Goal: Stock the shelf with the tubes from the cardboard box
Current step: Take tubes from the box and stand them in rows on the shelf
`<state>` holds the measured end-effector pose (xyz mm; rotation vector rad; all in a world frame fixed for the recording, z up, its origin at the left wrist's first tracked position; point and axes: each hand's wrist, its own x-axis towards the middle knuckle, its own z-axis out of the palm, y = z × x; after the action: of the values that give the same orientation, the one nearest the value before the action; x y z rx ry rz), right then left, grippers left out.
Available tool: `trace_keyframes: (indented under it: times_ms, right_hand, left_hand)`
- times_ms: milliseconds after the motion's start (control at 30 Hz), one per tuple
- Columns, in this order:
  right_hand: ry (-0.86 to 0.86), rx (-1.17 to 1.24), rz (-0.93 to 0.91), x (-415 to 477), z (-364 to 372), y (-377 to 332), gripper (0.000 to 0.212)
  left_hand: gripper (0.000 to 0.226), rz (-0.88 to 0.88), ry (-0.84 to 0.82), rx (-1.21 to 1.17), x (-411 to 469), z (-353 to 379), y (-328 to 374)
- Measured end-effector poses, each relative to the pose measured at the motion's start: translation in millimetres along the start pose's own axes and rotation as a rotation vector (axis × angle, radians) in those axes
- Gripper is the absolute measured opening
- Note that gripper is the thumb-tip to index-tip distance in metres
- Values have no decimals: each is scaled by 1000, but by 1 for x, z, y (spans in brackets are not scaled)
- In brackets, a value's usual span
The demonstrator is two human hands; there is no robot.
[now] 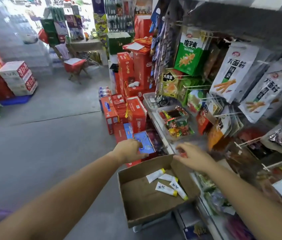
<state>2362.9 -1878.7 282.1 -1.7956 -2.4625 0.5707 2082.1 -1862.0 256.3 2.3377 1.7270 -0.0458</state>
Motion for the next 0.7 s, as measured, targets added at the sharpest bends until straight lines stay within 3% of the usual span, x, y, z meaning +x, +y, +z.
trace_keyframes:
  times_ms: [133,467,700]
  right_hand:
    - [-77,59,-19,46,28,34,36]
    - [-304,142,22,116,154,109,35]
    - [-417,160,216,133,259,166,34]
  left_hand:
    - [59,-83,-63,-56,33,31,-1]
    - [53,-98,-264,-144,109,165,7]
    - [51,-23,-459,-184,150,273,15]
